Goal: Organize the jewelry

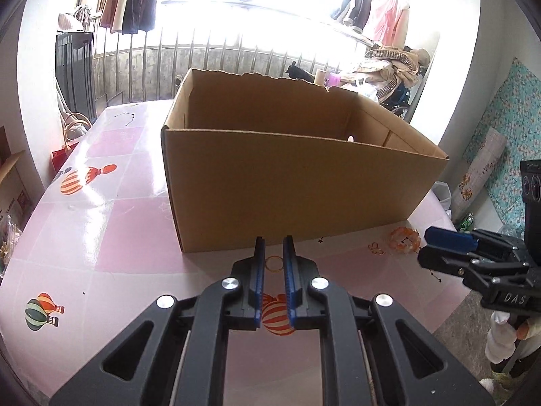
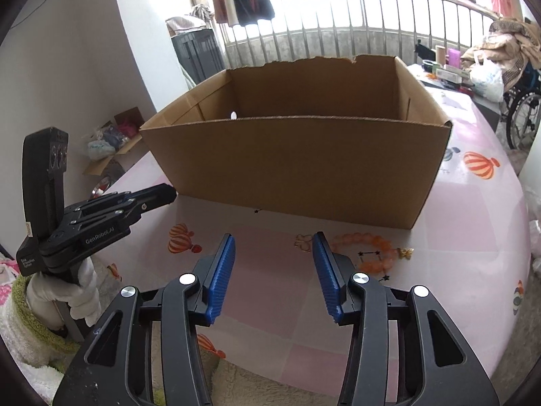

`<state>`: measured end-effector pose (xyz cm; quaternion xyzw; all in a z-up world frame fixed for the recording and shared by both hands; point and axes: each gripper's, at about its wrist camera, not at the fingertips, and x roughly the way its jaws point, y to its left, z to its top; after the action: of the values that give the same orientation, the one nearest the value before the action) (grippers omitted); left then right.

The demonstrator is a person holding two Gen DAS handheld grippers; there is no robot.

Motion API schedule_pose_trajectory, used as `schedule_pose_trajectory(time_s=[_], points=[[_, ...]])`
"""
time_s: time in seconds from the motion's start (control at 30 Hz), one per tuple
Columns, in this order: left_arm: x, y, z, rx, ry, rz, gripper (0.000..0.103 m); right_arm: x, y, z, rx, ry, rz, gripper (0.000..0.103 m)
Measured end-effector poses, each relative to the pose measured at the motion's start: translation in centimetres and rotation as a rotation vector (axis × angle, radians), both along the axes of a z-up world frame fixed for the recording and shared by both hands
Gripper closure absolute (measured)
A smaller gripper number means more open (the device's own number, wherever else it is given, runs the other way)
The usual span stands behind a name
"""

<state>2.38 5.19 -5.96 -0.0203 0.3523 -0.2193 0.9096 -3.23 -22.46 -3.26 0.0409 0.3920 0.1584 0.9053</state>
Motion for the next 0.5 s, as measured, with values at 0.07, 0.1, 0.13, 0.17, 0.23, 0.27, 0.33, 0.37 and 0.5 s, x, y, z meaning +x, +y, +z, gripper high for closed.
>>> schedule_pose_trajectory(time_s=[0.07,0.1,0.13,0.17,0.23,0.27,0.33,0.37,0.5], points=[[-0.3,0.2,0.2,-0.003,-0.002,-0.001,0.093,0.5,0.5,-0.6,-0.009,0.026,0.013,0.065],[-0.5,0.3,0.1,-0.005,-0.002,-0.003,0.093,0.7,0.7,-0.9,-0.013,0.034,0.016,0.065],[-0.5,0.4,0.1,-0.003,-0.001,-0.005,0.093,1.0,0.8,-1.2,-0.017,0.045,0.014,0.065],[-0.3,0.1,0.0,0.003,-0.001,-0.006,0.093,1.2,0.8,-1.5,-0.021,0.058,0.011,0.065],[-0.4,0.4,-0.1,0.006,-0.001,-0.005,0.093,1.6,0.8,-2.1,-0.032,0.078,-0.002,0.066],[-0.4,0.5,-0.1,0.004,0.000,-0.004,0.093,1.8,0.8,-2.4,-0.040,0.086,-0.009,0.069],[-0.3,0.6,-0.2,-0.001,0.004,-0.003,0.093,2.1,0.9,-3.0,-0.049,0.096,-0.019,0.071],[-0.2,0.5,-0.2,-0.002,0.006,-0.003,0.093,2.4,0.9,-3.3,-0.057,0.101,-0.028,0.074],[0.0,0.6,-0.2,-0.005,0.013,0.001,0.093,3.1,1.4,-3.9,-0.079,0.075,-0.041,0.075]])
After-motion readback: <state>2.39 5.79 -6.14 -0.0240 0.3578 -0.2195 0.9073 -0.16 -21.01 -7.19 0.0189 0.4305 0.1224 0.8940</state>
